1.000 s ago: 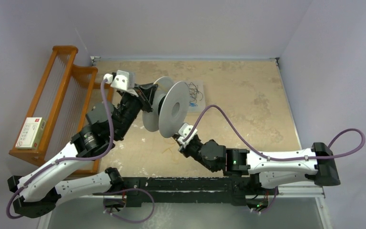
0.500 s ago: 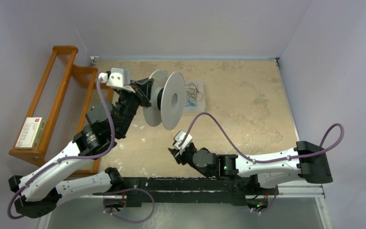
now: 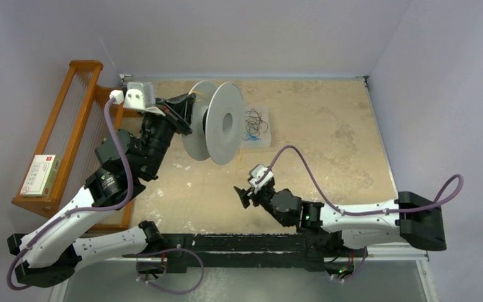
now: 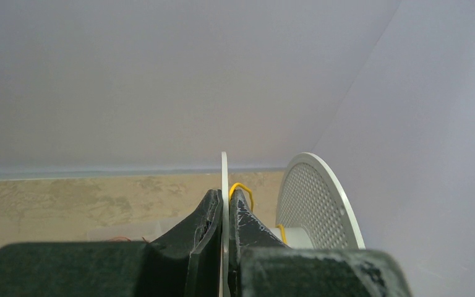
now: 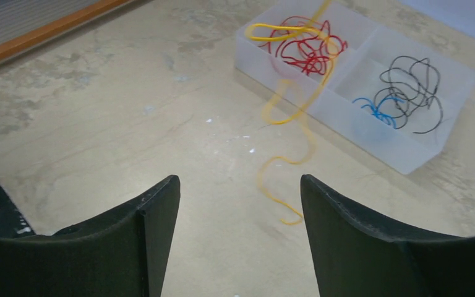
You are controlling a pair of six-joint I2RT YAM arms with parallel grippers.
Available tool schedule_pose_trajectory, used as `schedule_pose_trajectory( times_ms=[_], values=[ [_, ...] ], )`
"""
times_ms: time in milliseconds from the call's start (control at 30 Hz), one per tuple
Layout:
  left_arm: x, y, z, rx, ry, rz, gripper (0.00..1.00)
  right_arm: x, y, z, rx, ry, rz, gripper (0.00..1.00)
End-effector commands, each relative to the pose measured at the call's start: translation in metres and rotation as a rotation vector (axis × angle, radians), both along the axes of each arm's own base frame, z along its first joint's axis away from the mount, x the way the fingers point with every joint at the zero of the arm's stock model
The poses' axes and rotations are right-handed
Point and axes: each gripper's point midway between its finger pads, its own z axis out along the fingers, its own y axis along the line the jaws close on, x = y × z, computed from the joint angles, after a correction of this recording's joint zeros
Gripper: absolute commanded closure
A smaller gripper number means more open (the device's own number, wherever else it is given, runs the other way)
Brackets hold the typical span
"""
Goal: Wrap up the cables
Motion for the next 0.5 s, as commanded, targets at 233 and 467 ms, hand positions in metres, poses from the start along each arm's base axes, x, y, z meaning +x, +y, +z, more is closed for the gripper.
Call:
schedule_pose_trajectory(
  times_ms=[233, 467],
  values=[
    [-0.016, 0.015, 0.063, -0.159, -0.075, -0.035, 1.00, 0.016, -0.037, 0.060, 0.216, -0.291, 0.051, 0.08],
    [-0.023, 0.011, 0.075, -0.171, -0.073, -0.090, 1.00, 0.027, -0.039, 0.076, 0.250, -0.398, 0.153, 0.05]
  ],
)
